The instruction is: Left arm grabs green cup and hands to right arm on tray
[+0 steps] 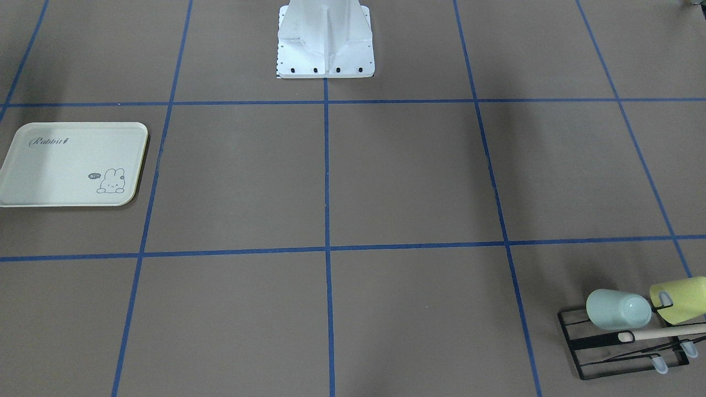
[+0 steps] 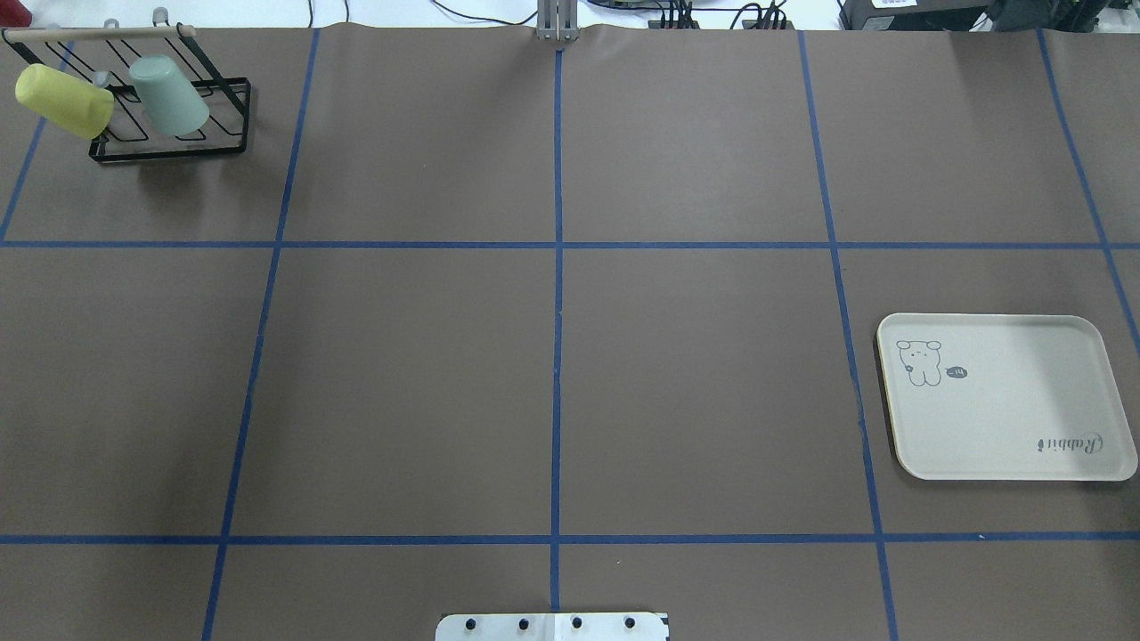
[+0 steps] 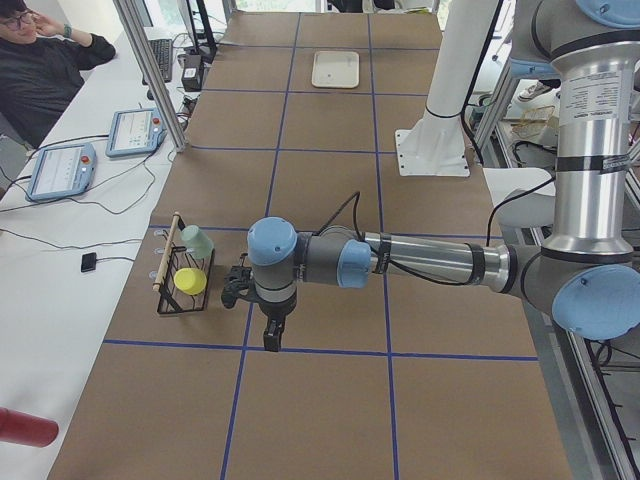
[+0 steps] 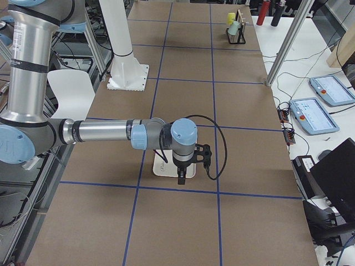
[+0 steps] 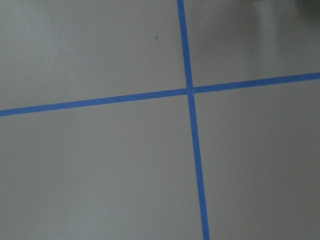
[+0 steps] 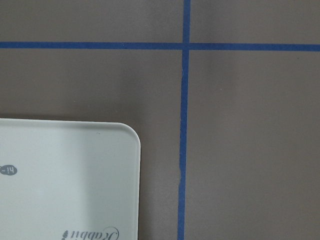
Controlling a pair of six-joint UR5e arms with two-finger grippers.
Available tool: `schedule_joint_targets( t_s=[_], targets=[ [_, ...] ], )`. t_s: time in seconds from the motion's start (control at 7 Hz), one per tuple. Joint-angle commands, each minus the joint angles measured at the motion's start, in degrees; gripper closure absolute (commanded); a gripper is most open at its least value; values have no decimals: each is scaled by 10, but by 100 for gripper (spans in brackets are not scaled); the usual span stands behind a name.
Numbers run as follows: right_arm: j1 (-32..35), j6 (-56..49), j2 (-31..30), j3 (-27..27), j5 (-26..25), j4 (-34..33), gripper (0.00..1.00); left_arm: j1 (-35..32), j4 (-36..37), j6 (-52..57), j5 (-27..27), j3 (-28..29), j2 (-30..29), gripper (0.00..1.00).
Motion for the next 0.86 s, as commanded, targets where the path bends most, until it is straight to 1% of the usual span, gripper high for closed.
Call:
schedule_joint_targets(
  t_s=[0.0,0.14,0.29,0.43,0.57,0.71],
  targets=[
    [0,0,1,1,0,0,1,1,57,-5,5,-7,-64,0],
    [0,0,1,1,0,0,1,2,112,-6,7,-15,-116,0],
    [0,0,1,1,2,0,1,4,126,-7,7,-23,-144,0],
    [0,0,0,1,2,0,1,22,124,-8,6,-59,-152,0],
    [0,0,0,2,3,0,1,51,106,-15,6,-90,-155,0],
    [0,0,2,2,3,0,1,66,77,-99,5,-107,-156,0]
  ],
)
